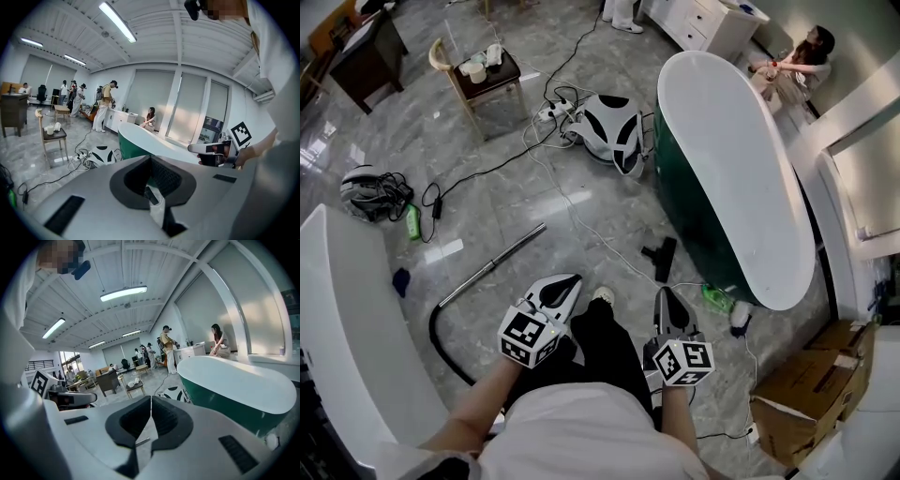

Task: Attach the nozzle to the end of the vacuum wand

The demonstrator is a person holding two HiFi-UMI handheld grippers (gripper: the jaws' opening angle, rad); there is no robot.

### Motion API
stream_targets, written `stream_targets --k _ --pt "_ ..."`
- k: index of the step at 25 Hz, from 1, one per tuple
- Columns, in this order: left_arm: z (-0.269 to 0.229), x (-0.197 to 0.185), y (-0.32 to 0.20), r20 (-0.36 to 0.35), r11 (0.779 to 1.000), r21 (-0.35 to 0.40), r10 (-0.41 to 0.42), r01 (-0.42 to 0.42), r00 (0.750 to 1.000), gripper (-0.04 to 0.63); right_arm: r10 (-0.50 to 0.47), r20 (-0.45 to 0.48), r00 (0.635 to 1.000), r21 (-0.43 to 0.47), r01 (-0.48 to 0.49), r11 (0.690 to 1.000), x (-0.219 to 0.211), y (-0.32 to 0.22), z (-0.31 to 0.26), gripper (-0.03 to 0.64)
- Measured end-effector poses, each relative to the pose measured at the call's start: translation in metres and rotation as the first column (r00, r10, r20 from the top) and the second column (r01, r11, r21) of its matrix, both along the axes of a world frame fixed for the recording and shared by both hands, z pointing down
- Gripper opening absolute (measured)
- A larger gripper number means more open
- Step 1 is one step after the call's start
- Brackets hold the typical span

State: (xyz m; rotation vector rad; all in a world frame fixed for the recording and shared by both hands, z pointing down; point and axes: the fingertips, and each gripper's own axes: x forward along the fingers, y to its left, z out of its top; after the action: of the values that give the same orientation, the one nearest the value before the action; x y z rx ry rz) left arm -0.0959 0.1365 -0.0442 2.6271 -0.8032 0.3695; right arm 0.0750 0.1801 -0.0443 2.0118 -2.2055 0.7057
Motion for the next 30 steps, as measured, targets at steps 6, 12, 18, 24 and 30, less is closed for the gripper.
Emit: stream_targets --k 6,12,18,24,30 --pt "-0.001 0.036 -0.036 -0.029 1.0 -0.005 -0.015 0.015 0.999 0.008 -0.011 -0.007 1.0 0.016 0.011 1.0 0.035 -0.044 -0.001 0.017" --pt "0.004 0.061 -0.065 -0.011 0.999 -0.006 -0.034 0.034 0.999 0.008 -0.005 -0.01 1.0 -0.022 0.005 1.0 0.068 -0.07 0.013 0.017" --pt "0.004 0.071 -0.089 0.002 0.997 -0.001 -0.076 0.076 0.997 0.009 -0.057 0.017 0.998 -0.035 0.058 0.998 0.079 -0.097 0.022 0.017" --pt "0.007 0.067 -0.108 0.032 0.991 0.009 -0.137 0.136 0.99 0.009 -0.106 0.055 0.993 -0.016 0.107 0.994 0.08 -0.125 0.024 0.017" --pt "0.006 0.056 -0.127 0.054 0.989 0.029 -0.144 0.142 0.988 0.009 -0.155 0.092 0.984 -0.005 0.156 0.988 0.086 -0.144 0.026 0.017"
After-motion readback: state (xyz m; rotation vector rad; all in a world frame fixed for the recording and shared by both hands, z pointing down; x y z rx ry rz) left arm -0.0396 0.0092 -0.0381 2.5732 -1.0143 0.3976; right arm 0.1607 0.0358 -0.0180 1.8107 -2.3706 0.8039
